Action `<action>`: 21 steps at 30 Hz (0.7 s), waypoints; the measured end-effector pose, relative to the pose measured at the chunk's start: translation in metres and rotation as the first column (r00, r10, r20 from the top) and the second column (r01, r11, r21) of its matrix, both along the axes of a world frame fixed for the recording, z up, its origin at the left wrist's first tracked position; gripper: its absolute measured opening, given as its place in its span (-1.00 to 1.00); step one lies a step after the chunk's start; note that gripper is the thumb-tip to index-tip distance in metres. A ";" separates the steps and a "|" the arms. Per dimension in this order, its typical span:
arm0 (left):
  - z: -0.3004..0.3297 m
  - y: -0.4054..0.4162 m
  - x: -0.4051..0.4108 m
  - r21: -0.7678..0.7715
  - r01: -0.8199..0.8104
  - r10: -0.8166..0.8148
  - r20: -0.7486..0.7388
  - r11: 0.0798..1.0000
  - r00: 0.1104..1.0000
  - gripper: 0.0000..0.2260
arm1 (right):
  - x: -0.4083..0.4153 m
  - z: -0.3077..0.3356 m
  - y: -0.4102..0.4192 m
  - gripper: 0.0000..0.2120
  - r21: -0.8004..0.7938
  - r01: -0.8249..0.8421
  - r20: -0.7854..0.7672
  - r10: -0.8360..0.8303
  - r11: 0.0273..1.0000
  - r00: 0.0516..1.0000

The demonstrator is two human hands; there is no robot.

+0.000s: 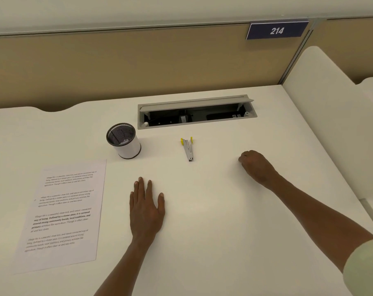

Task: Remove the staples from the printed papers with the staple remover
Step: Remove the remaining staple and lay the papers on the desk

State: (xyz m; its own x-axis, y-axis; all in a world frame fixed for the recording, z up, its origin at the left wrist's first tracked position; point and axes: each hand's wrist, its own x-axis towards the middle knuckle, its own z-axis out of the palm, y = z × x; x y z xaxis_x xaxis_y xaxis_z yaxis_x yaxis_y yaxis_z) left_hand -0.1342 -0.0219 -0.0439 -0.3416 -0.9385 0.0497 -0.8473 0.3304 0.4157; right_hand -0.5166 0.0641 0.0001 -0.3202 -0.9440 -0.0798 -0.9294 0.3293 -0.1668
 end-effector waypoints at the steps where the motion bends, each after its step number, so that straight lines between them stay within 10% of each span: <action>1: 0.000 0.000 0.000 0.000 0.000 0.000 0.001 1.000 1.000 -0.39 | 0.000 0.000 -0.001 -0.89 -0.043 0.016 0.024 -0.015 0.999 1.000; 5: 0.002 0.000 -0.001 0.006 -0.001 0.001 0.003 1.000 1.000 -0.38 | -0.002 0.008 -0.004 -0.87 -0.261 0.370 0.378 -0.258 0.891 0.889; 10: 0.002 0.000 -0.001 0.010 -0.004 0.004 -0.003 1.000 1.000 -0.39 | -0.009 0.013 -0.002 -0.87 -0.006 0.793 0.935 -0.277 0.609 0.220; 15: 0.000 0.000 0.000 0.003 -0.001 0.001 -0.007 1.000 1.000 -0.39 | 0.000 0.024 0.000 -0.91 0.208 0.833 0.976 -0.050 0.513 -0.213; 21: -0.001 0.000 0.000 0.000 0.000 0.000 -0.006 1.000 1.000 -0.39 | 0.020 0.032 -0.004 -0.92 0.349 0.781 0.863 0.146 0.518 -0.483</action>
